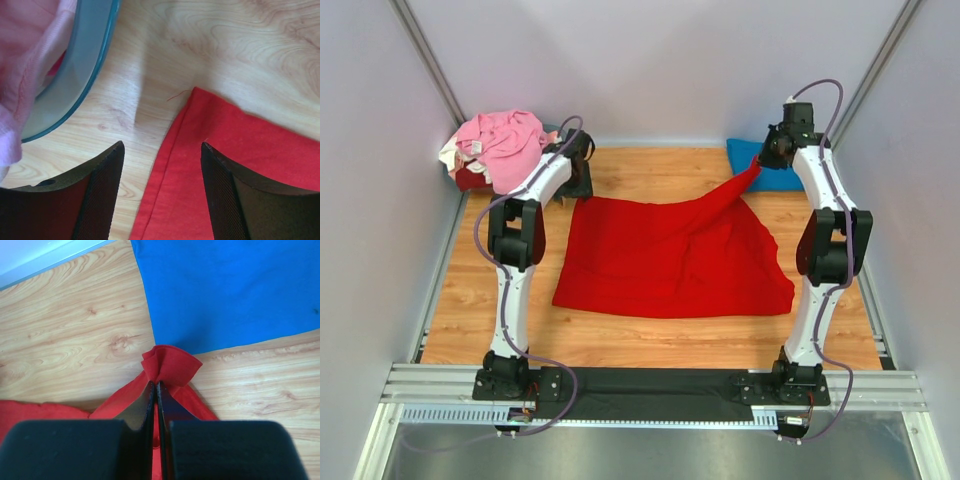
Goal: Fold and stack the t-shirts
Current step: Fold the tshirt
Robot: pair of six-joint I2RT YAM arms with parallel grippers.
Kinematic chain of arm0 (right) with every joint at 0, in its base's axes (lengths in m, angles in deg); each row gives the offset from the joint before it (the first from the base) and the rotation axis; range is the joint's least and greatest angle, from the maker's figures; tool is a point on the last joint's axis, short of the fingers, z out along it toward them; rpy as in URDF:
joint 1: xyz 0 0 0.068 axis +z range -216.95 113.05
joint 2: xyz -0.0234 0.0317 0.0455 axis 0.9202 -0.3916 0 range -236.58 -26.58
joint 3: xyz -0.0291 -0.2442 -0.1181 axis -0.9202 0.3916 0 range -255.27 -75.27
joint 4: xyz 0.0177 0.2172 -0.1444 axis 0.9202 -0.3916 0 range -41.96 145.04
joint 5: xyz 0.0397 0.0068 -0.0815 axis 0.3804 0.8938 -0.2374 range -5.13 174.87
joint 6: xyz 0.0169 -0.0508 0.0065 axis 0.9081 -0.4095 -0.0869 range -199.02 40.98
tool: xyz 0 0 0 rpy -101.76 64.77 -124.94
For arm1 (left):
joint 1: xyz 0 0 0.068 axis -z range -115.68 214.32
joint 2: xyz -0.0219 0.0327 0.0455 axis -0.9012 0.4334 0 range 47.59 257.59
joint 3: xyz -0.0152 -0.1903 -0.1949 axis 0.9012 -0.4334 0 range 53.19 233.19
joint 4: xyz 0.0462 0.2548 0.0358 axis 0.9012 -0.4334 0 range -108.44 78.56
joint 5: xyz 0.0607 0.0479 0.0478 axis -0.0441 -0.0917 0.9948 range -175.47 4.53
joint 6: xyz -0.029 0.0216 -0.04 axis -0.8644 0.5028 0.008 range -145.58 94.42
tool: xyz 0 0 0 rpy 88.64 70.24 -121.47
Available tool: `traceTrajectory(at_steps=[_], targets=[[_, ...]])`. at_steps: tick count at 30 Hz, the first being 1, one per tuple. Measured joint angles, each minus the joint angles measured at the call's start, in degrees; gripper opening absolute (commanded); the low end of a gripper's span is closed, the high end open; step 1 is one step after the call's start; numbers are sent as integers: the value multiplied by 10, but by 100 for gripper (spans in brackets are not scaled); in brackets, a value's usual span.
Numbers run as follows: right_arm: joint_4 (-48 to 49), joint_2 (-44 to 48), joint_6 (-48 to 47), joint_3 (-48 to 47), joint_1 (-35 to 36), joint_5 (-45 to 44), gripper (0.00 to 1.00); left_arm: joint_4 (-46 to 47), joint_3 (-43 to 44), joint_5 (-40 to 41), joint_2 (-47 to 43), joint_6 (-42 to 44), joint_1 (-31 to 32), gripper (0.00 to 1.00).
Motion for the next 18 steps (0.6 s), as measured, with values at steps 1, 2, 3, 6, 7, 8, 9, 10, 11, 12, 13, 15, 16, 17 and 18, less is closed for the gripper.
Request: traceTrajectory(at_steps=[1,2,3,6,7,8,9,10,11,12,13,15,16,17,18], targets=[[0,0,0,2,0,3,1,1,-1,-1,0,0,0,70],[0,0,0,4,0,6,0,4,-1,-3,0,0,0,70],[0,0,0,6,0,9,0,9,-1,-5,0,0,0,70],[0,0,0,9,1,16,0,30,-3,-18,0,-2,0,70],[0,0,1,9,1,19,0,39,-5,-22,0,-3,0,70],[0,0,2,9,1,22,0,46,-8,-25,0,-5,0,70],[0,0,3,9,1,26,0,51,-10,-29,0,-7,0,70],[0,0,4,9,1,29,0,55,-11,-31,0,-9,0,69],[0,0,5,9,1,31,0,57,-10,-32,1,-11,0,69],[0,0,6,9,1,35,0,57,-8,-33,4,-12,0,68],[0,0,7,9,1,37,0,56,1,-35,11,-14,0,67],[0,0,7,9,1,41,0,58,21,-38,30,-16,0,65],[0,0,9,9,1,42,0,59,27,-40,38,-17,0,64],[0,0,9,9,1,45,0,63,32,-41,48,-19,0,63],[0,0,10,9,1,45,0,65,38,-46,49,-23,0,60]])
